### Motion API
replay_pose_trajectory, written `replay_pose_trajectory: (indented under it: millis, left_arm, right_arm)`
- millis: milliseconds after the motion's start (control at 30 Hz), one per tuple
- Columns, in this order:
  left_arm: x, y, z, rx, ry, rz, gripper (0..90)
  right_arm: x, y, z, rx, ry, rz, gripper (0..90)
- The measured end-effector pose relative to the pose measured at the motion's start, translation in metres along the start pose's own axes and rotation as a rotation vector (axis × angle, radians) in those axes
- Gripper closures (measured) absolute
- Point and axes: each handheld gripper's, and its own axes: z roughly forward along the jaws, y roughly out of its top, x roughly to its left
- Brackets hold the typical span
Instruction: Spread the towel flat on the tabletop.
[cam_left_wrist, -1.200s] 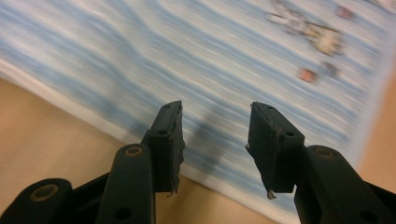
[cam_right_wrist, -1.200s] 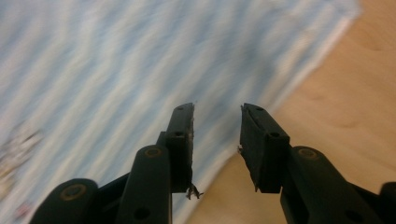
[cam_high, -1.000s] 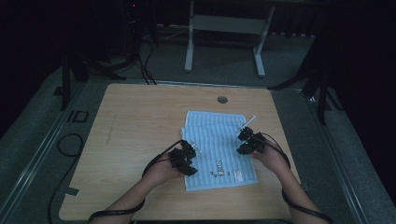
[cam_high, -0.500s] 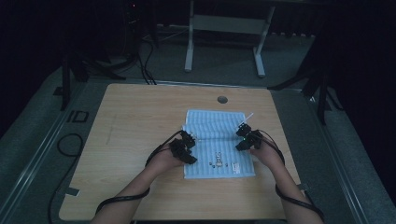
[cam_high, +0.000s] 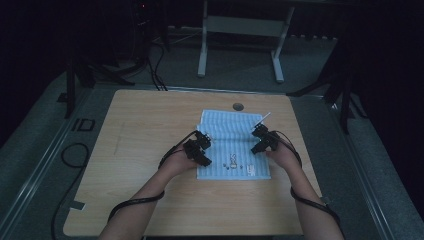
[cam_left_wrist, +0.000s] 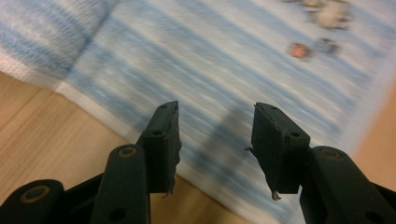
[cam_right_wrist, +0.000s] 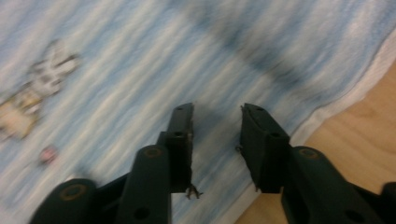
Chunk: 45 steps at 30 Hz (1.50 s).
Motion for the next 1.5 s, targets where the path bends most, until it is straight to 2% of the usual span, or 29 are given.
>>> replay_pose_trajectory:
  millis: [200,333,467,533,567,600,667,733,800,833,933,1067,1133,1167,1200,1233,1367,1400,1467,1500]
  left_arm:
    - [-0.022,-0.017,-0.015,0.004,-0.026,0.094,51.3]
    - [-0.031,-0.023,-0.01,0.004,-0.033,0.101,51.4]
    - [-0.038,-0.024,-0.001,0.034,-0.032,0.139,51.4]
    - [-0.039,-0.024,0.003,0.039,-0.015,0.147,51.6]
    - [-0.039,-0.024,0.003,0.032,-0.014,0.14,51.9]
    - [-0.039,-0.023,0.003,0.027,-0.012,0.139,52.8]
    - [-0.039,-0.023,0.004,0.02,-0.003,0.116,58.1]
    - [-0.041,-0.022,0.004,0.019,-0.001,0.124,66.6]
    - [-0.045,-0.019,0.005,0.024,0.004,0.115,80.0]
    - [-0.046,-0.017,0.005,0.03,0.003,0.114,83.4]
    - [-0.047,-0.013,0.005,0.039,-0.007,0.109,85.3]
    - [-0.043,-0.01,-0.014,0.003,-0.018,0.066,85.4]
    - [-0.044,-0.01,-0.025,-0.01,-0.035,0.062,85.4]
    - [-0.044,-0.01,-0.025,-0.01,-0.035,0.062,85.3]
    - [-0.047,-0.009,-0.043,-0.03,-0.042,0.066,85.3]
    - [-0.049,-0.01,-0.051,-0.049,-0.052,0.062,85.3]
    - [-0.066,-0.02,-0.082,-0.099,-0.078,0.103,85.2]
    - [-0.072,-0.025,-0.088,-0.103,-0.095,0.123,85.1]
    - [-0.084,-0.036,-0.097,-0.119,-0.129,0.126,85.0]
    - [-0.091,-0.041,-0.1,-0.115,-0.146,0.14,85.0]
  right_arm:
    - [0.03,-0.035,-0.026,-0.023,0.042,-0.13,60.6]
    - [0.048,-0.063,-0.033,-0.019,0.079,-0.183,60.5]
    - [0.055,-0.079,-0.026,0.035,0.054,-0.229,60.0]
    - [0.054,-0.082,-0.022,0.056,0.03,-0.253,60.3]
    - [0.055,-0.083,-0.021,0.048,0.027,-0.259,61.4]
    - [0.055,-0.083,-0.021,0.048,0.017,-0.262,65.2]
    - [0.056,-0.083,-0.021,0.041,-0.004,-0.269,73.0]
    - [0.057,-0.083,-0.021,0.045,-0.036,-0.281,78.9]
    - [0.06,-0.082,-0.02,0.051,-0.067,-0.297,82.8]
    - [0.06,-0.081,-0.02,0.051,-0.068,-0.293,84.1]
    - [0.059,-0.079,-0.021,0.06,-0.055,-0.282,85.4]
    - [0.058,-0.081,-0.039,0.011,-0.03,-0.275,85.3]
    - [0.058,-0.084,-0.055,-0.025,-0.032,-0.274,85.4]
    - [0.058,-0.084,-0.055,-0.025,-0.032,-0.274,85.4]
    - [0.059,-0.085,-0.061,-0.037,-0.032,-0.276,85.3]
    - [0.065,-0.089,-0.083,-0.083,-0.034,-0.297,85.3]
    - [0.083,-0.105,-0.118,-0.147,-0.048,-0.333,85.2]
    - [0.088,-0.111,-0.125,-0.161,-0.048,-0.342,85.2]
    - [0.1,-0.126,-0.136,-0.178,-0.028,-0.367,85.1]
    - [0.106,-0.134,-0.14,-0.178,-0.015,-0.37,85.0]
